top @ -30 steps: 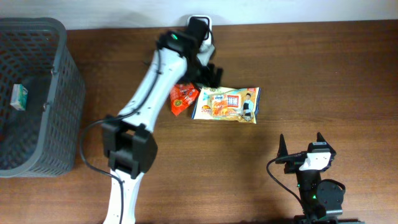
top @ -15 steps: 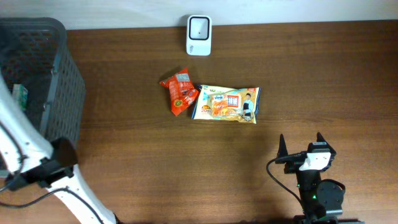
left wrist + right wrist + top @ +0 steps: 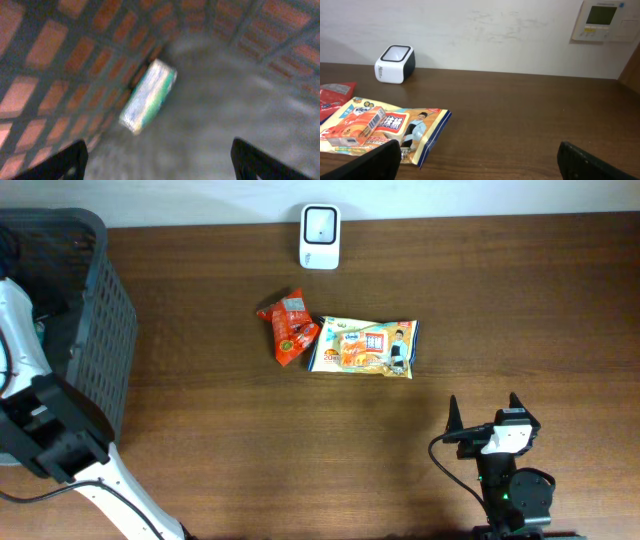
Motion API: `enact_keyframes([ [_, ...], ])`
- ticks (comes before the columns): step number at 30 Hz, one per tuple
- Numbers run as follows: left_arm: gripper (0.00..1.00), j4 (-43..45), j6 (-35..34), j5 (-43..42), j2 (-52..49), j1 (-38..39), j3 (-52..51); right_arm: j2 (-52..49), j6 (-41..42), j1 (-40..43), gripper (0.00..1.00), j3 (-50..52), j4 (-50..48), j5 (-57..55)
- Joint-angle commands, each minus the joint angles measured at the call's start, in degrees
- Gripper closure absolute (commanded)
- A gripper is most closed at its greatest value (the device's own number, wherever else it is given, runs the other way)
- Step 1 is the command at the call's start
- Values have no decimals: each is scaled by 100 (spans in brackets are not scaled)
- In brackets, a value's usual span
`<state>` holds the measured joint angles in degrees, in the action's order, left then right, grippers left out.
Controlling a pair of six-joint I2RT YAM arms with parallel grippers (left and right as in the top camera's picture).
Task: Scan the item barcode
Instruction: 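Reach the left gripper into the basket and grasp the green tissue pack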
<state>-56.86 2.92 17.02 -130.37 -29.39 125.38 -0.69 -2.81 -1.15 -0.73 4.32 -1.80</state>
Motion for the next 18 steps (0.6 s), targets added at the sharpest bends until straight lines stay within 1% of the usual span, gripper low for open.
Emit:
enact_keyframes([
  [1,11,595,1110,79,-17,-2,-442,28,4,42,2,42,28,9],
  [2,12,846,1368,81,-26,-11,-647,28,4,42,1,42,28,11],
  [4,13,1204,1440,76,-61,-63,-887,28,4,42,2,42,28,9],
  [6,16,1305,1661,-37,-149,-90,-994,28,4,42,1,42,28,9],
  [7,16,1311,1871,-138,-214,-90,-1051,28,4,42,1,42,28,9],
  [8,16,1353,1886,-109,-302,-90,-1095,28,4,42,2,42,28,9],
  [9,23,1399,1880,-74,-407,-107,-1097,28,4,42,2,42,28,9],
  [11,24,1491,1884,-74,-542,-140,-1097,28,4,42,2,42,28,9],
  [13,45,1478,1884,-76,-603,-155,-1097,28,4,42,2,42,28,9],
  [14,52,1449,1884,-74,-627,-155,-1097,28,4,42,2,42,31,9],
  [17,49,1366,1878,-72,-758,-155,-1097,28,4,42,1,42,28,9],
  [18,54,1300,1823,-74,-798,-155,-1097,28,4,42,2,42,28,9],
])
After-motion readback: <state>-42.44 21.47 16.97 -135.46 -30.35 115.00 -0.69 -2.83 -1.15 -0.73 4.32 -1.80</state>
